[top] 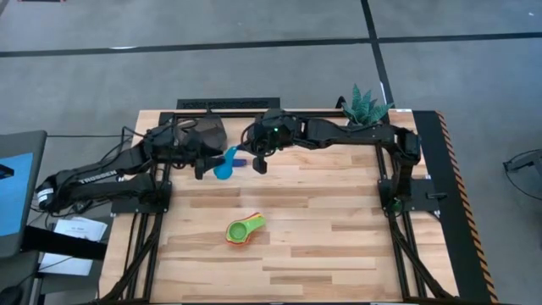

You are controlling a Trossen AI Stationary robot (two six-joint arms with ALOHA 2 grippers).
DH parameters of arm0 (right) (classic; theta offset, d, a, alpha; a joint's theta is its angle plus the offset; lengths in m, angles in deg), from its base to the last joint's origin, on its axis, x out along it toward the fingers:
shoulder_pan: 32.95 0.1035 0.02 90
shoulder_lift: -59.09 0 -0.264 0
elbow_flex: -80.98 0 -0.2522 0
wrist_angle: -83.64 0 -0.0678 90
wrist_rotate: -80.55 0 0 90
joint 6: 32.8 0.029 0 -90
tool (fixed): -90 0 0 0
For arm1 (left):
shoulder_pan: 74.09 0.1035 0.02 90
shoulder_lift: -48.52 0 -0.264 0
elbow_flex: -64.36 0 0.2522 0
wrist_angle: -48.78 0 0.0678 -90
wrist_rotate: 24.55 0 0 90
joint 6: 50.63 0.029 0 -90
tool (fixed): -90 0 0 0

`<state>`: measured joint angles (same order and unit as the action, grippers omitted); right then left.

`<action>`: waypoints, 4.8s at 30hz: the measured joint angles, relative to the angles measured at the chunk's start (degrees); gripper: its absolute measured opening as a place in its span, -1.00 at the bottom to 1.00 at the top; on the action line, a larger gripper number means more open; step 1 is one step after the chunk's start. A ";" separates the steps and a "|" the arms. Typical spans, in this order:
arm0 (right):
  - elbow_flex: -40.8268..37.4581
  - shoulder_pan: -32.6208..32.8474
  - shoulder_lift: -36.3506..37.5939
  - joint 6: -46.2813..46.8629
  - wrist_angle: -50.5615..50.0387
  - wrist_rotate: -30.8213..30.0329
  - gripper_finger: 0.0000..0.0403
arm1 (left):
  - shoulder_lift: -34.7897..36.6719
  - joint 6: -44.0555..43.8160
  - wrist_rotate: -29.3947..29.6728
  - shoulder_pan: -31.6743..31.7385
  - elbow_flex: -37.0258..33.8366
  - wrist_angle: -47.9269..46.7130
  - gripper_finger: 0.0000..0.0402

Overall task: Nest measuring cups in basket
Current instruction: Stack the light blue measuring cup on top of the green measuring cup

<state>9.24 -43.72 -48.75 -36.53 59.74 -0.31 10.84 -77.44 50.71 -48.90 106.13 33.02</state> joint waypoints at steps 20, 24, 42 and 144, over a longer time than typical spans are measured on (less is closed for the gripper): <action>0.03 -0.38 2.85 8.54 -1.20 1.30 -0.71 | -2.29 20.57 4.24 -3.93 7.25 -6.99 -0.99; 0.04 -1.89 5.34 19.69 -2.14 1.29 -0.50 | -2.47 31.20 10.32 -6.98 13.46 -15.53 -0.99; 0.06 -4.35 5.30 54.93 -5.05 9.01 0.16 | -13.14 92.52 37.66 -31.17 23.15 -18.04 -1.00; 17.88 21.56 -18.47 -27.81 -25.46 -8.25 -0.97 | -24.57 -62.40 42.23 -52.67 23.15 -39.97 -0.26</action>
<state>27.12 -22.16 -67.21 -64.34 34.28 -8.56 -13.73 -139.84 92.94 -101.57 129.27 -6.94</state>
